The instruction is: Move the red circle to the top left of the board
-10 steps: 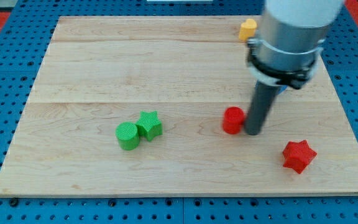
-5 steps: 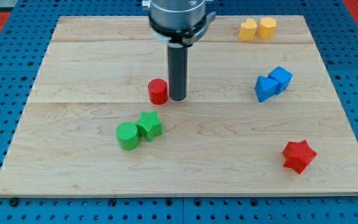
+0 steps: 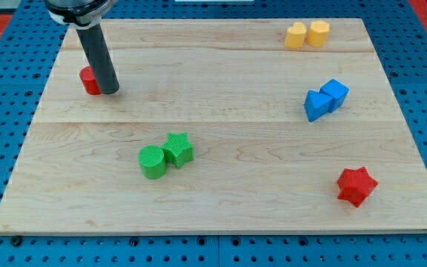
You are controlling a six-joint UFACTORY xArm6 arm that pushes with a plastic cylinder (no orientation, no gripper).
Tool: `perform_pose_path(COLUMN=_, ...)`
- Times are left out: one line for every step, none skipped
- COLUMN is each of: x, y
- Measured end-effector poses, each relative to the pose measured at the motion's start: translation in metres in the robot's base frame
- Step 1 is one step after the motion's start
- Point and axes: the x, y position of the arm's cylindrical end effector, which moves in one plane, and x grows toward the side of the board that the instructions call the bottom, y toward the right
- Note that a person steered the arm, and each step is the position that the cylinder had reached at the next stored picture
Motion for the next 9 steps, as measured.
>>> perform_pose_path(x=-0.002, y=-0.01)
perform_pose_path(x=0.0, y=-0.027)
perform_pose_path(x=0.0, y=-0.05)
perform_pose_path(x=-0.011, y=-0.058)
perform_pose_path(x=-0.024, y=-0.054)
perform_pose_path(x=-0.018, y=-0.085)
perform_pose_path(x=-0.019, y=-0.13)
perform_pose_path(x=-0.025, y=-0.078)
perform_pose_path(x=-0.056, y=-0.028)
